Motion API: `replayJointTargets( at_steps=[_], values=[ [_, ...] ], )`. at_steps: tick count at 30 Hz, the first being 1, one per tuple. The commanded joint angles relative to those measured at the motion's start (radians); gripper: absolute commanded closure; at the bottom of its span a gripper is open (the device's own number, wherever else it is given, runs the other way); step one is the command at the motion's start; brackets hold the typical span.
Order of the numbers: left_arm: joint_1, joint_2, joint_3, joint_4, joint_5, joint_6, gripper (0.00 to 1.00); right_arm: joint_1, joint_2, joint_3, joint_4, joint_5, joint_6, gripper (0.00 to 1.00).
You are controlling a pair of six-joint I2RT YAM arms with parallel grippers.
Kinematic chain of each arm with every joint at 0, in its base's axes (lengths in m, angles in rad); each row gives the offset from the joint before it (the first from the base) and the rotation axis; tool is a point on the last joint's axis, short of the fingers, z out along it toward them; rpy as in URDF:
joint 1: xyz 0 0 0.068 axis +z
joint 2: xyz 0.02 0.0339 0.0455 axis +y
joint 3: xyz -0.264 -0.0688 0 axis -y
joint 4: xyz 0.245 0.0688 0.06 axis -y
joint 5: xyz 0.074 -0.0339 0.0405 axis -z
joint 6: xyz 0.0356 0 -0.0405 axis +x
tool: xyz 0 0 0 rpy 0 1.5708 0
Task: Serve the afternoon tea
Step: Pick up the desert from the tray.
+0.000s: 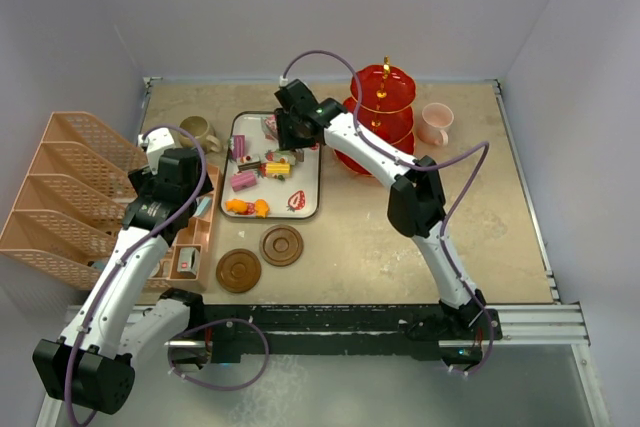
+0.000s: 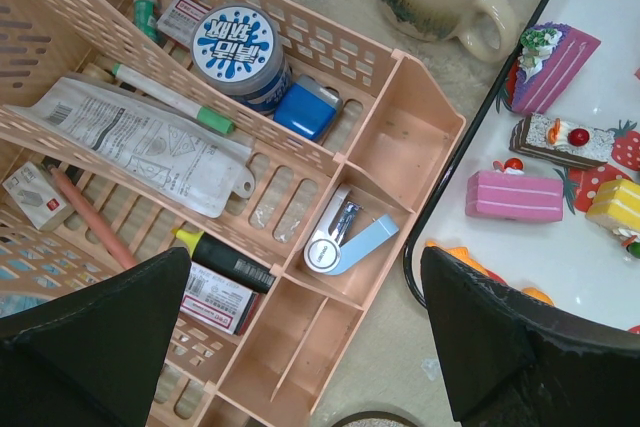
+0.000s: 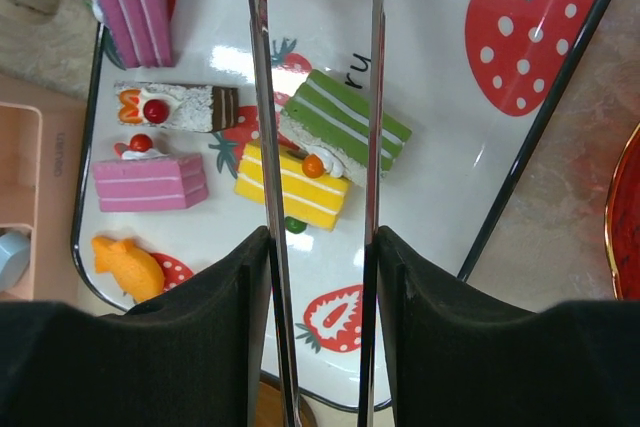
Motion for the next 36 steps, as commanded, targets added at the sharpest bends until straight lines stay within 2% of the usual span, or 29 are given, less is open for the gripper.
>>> replayJointTargets(
  at_steps=[1, 8, 16, 29, 36],
  values=[
    [-0.004, 0.0, 0.007, 0.022, -0.023, 0.013, 0.05, 0.008, -0.002, 0.04, -0.013, 0.04, -0.024, 0.54],
    [-0.004, 0.0, 0.009, 0.023, -0.022, 0.012, 0.05, 0.01, -0.01, 0.04, -0.016, 0.051, -0.028, 0.58],
    [-0.004, 0.0, 0.008, 0.024, -0.019, 0.013, 0.05, 0.01, -0.113, -0.037, 0.018, 0.089, -0.022, 0.64],
    [-0.004, 0.002, 0.008, 0.025, -0.013, 0.014, 0.05, 0.011, -0.328, -0.3, 0.136, 0.047, 0.008, 0.65],
    [-0.004, 0.001, 0.007, 0.025, -0.009, 0.015, 0.05, 0.011, -0.5, -0.511, 0.188, 0.028, 0.037, 0.65]
  ],
)
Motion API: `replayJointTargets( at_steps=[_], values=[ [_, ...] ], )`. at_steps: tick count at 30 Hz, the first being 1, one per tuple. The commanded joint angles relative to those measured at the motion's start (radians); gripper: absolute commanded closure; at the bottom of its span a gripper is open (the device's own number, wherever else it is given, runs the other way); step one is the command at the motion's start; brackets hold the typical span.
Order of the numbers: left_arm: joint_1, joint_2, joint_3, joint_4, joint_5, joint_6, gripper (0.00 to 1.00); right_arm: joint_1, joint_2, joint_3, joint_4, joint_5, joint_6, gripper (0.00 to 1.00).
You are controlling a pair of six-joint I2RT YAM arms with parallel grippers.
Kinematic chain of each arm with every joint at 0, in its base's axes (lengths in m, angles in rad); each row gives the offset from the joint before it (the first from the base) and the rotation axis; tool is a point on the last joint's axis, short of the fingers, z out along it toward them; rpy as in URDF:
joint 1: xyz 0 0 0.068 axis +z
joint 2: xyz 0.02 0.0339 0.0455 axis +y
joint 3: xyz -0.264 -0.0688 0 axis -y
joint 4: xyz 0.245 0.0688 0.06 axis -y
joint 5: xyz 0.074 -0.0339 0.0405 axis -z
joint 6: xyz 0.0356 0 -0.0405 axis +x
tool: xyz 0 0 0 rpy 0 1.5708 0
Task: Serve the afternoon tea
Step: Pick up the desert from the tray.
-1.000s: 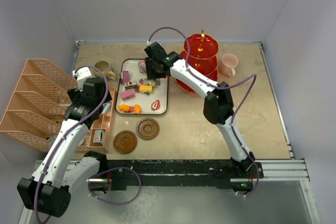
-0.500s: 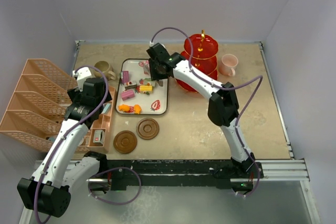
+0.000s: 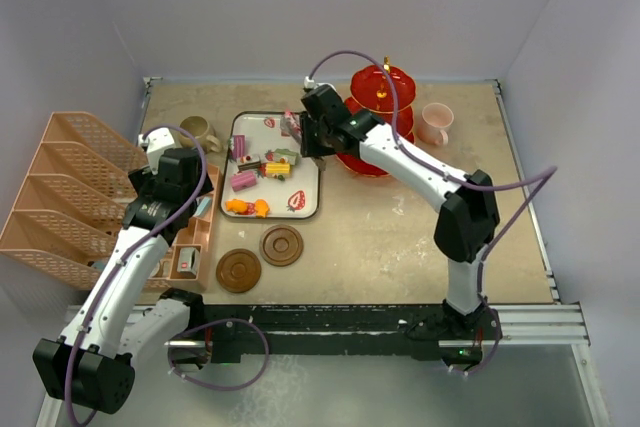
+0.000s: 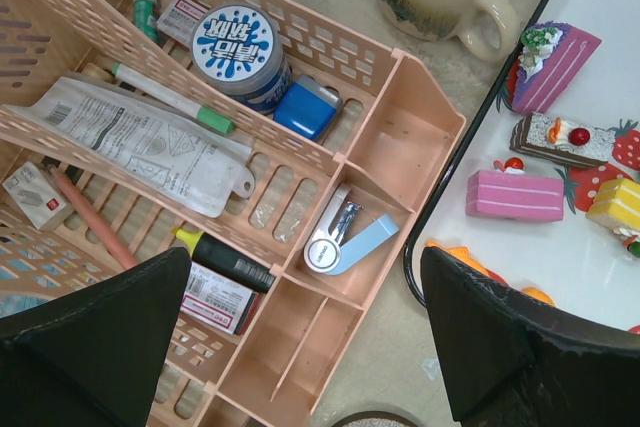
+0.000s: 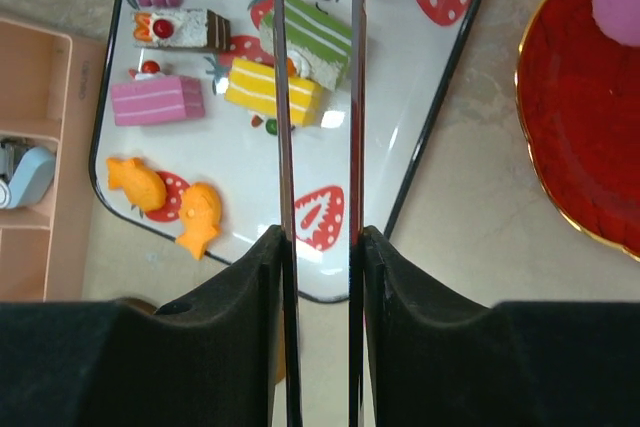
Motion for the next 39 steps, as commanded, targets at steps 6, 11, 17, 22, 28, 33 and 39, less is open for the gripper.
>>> replayJointTargets(
  at_steps=[6, 11, 17, 22, 28, 33, 39],
  values=[
    [-0.004, 0.002, 0.006, 0.029, 0.002, 0.015, 0.05, 0.005, -0.298, -0.286, 0.129, -0.034, 0.063, 0.65],
    [-0.003, 0.008, 0.006, 0.03, 0.014, 0.017, 0.05, 0.006, -0.41, -0.411, 0.152, -0.061, 0.096, 0.65],
    [-0.004, 0.009, 0.005, 0.032, 0.025, 0.018, 0.05, 0.006, -0.52, -0.509, 0.14, -0.062, 0.129, 0.65],
    [-0.004, 0.011, 0.004, 0.032, 0.027, 0.018, 0.05, 0.005, -0.584, -0.546, 0.125, -0.089, 0.145, 0.65],
    [-0.004, 0.014, 0.004, 0.029, 0.031, 0.018, 0.05, 0.006, -0.699, -0.636, 0.028, -0.102, 0.177, 0.65],
    [-0.004, 0.019, 0.003, 0.029, 0.037, 0.018, 0.05, 0.006, -0.825, -0.758, -0.042, -0.106, 0.233, 0.65],
    [-0.004, 0.027, 0.002, 0.033, 0.049, 0.019, 0.05, 0.004, -0.945, -0.811, -0.085, -0.014, 0.317, 0.65]
  ],
)
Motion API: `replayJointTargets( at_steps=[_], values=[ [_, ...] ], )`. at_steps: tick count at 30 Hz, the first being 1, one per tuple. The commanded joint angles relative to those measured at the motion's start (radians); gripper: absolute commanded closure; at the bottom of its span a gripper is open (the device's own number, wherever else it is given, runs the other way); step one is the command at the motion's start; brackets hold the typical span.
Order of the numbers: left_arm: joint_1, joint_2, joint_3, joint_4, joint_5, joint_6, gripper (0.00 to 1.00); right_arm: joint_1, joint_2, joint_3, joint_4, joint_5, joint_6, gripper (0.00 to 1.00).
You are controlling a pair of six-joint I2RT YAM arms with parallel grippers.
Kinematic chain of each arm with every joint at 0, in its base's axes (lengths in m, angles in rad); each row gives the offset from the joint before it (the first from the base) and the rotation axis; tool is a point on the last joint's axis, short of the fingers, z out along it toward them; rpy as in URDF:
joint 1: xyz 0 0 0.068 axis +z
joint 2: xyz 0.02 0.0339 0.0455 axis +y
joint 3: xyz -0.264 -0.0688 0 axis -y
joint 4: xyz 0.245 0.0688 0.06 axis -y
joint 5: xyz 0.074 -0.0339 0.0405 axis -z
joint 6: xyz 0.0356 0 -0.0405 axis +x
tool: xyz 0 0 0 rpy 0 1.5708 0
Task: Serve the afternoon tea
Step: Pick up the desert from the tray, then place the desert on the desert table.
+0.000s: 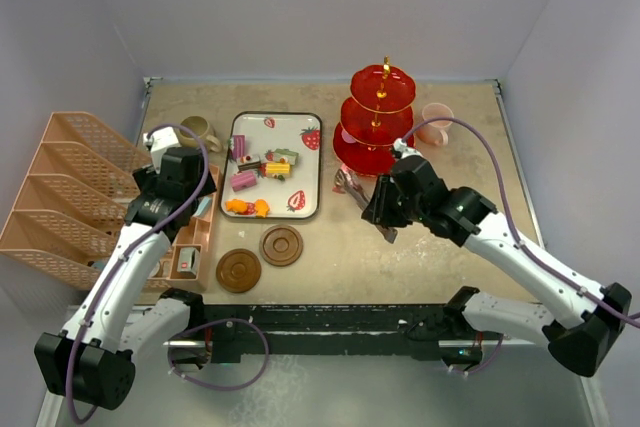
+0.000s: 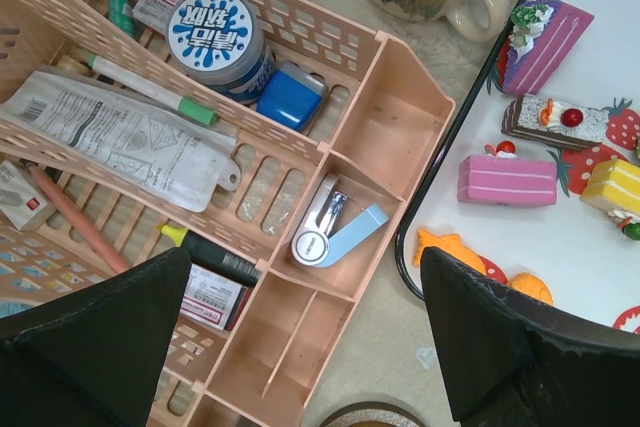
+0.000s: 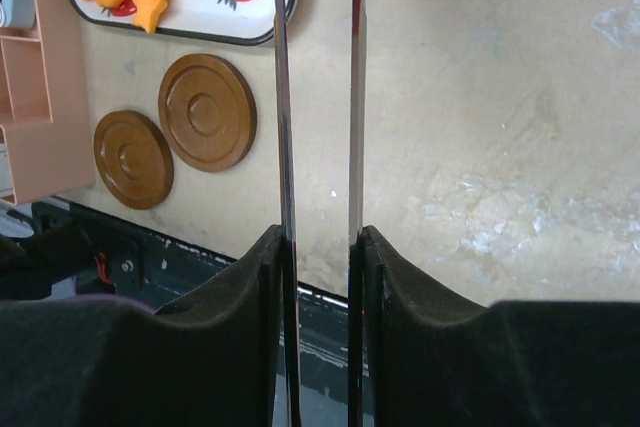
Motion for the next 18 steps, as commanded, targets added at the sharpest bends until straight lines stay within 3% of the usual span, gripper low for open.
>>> replayJointTargets(
  at_steps=[1, 6, 18],
  values=[
    [-0.004, 0.006, 0.001, 0.033, 0.015, 0.018, 0.05, 0.004, -0.081, -0.006, -0.022, 0.086, 0.071, 0.64],
    [-0.004, 0.017, 0.002, 0.038, 0.036, 0.021, 0.05, 0.001, -0.036, 0.003, -0.102, 0.16, 0.084, 0.64],
    [-0.004, 0.029, -0.003, 0.05, 0.074, 0.024, 0.06, -0.194, 0.009, -0.054, 0.141, 0.056, -0.012, 0.63]
  ],
)
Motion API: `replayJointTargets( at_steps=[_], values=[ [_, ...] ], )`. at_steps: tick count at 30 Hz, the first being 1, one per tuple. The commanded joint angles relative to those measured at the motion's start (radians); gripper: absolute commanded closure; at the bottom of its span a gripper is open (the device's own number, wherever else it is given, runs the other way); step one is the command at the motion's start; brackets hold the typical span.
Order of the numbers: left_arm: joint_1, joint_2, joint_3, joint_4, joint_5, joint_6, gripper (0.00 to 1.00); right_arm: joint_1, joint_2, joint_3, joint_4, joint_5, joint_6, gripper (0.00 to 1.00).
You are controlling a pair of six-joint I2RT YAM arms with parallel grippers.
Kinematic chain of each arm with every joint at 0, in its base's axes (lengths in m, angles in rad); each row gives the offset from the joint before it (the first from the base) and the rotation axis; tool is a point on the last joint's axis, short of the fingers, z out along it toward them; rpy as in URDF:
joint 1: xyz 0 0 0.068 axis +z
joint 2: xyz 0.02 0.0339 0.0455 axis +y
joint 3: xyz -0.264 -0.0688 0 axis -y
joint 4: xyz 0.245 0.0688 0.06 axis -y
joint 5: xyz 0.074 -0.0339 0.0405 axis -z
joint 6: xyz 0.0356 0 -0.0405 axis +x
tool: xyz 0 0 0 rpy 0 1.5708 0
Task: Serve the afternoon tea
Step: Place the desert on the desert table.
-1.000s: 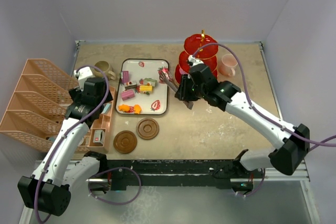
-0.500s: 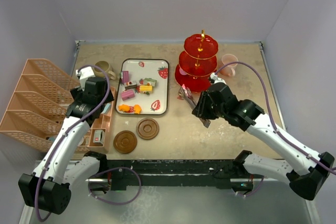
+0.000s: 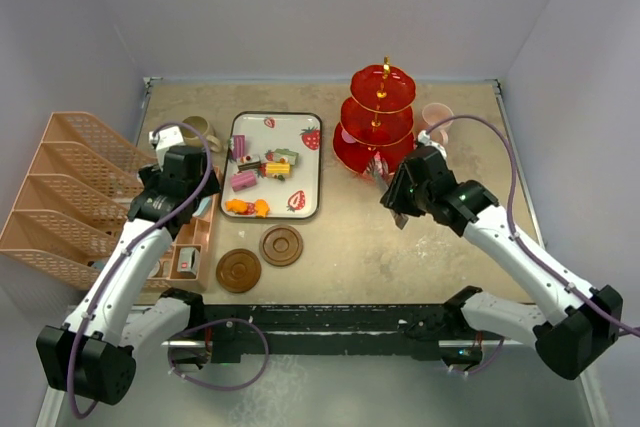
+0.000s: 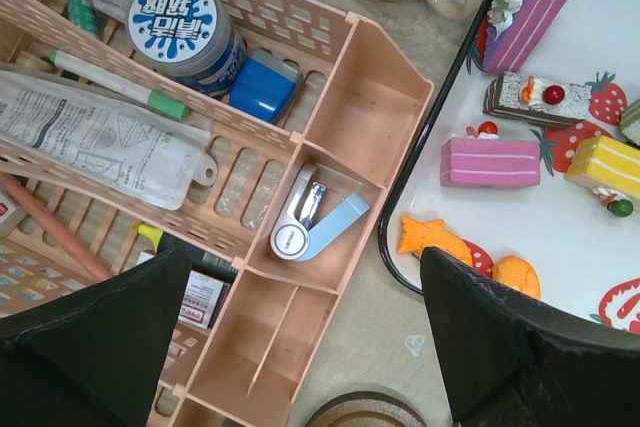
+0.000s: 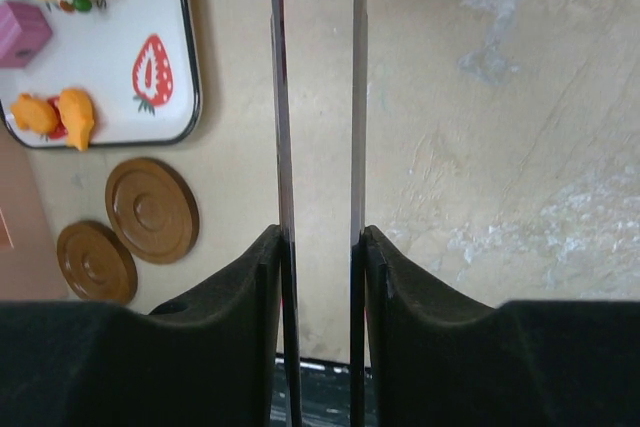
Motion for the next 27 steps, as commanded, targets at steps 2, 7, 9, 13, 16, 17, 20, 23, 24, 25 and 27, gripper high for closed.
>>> replayJointTargets(
  at_steps=[2, 7, 9, 13, 16, 17, 20, 23, 24, 25, 27],
  values=[
    [-0.004, 0.003, -0.003, 0.042, 0.02, 0.017, 0.06, -0.049, 0.052, 0.009, 0.165, -0.041, -0.038, 0.63],
    [-0.004, 0.006, -0.003, 0.043, 0.021, 0.017, 0.06, -0.069, 0.128, 0.016, 0.236, -0.041, -0.012, 0.63],
    [-0.004, 0.007, -0.002, 0.043, 0.019, 0.017, 0.06, -0.078, 0.153, 0.025, 0.26, -0.038, 0.0, 0.63],
    [-0.004, 0.006, -0.003, 0.042, 0.015, 0.017, 0.06, -0.085, 0.2, 0.049, 0.297, -0.034, 0.011, 0.63],
    [-0.004, 0.006, -0.002, 0.043, 0.013, 0.017, 0.06, -0.086, 0.238, 0.066, 0.309, -0.039, 0.019, 0.62],
    [-0.004, 0.006, -0.003, 0.042, 0.012, 0.017, 0.06, -0.086, 0.25, 0.069, 0.312, -0.043, 0.019, 0.62],
    [-0.004, 0.005, -0.002, 0.042, 0.005, 0.016, 0.06, -0.086, 0.27, 0.072, 0.318, -0.06, 0.022, 0.62],
    [-0.004, 0.006, -0.003, 0.04, 0.003, 0.015, 0.06, -0.086, 0.273, 0.075, 0.297, -0.043, 0.026, 0.6],
    [-0.004, 0.008, -0.003, 0.04, 0.004, 0.015, 0.06, -0.087, 0.269, 0.07, 0.295, -0.036, 0.026, 0.59],
    [-0.004, 0.008, -0.003, 0.041, 0.003, 0.015, 0.06, -0.087, 0.266, 0.067, 0.295, -0.032, 0.028, 0.57],
    [-0.004, 0.01, -0.003, 0.042, 0.004, 0.015, 0.06, -0.088, 0.261, 0.061, 0.297, -0.038, 0.026, 0.56]
  ],
)
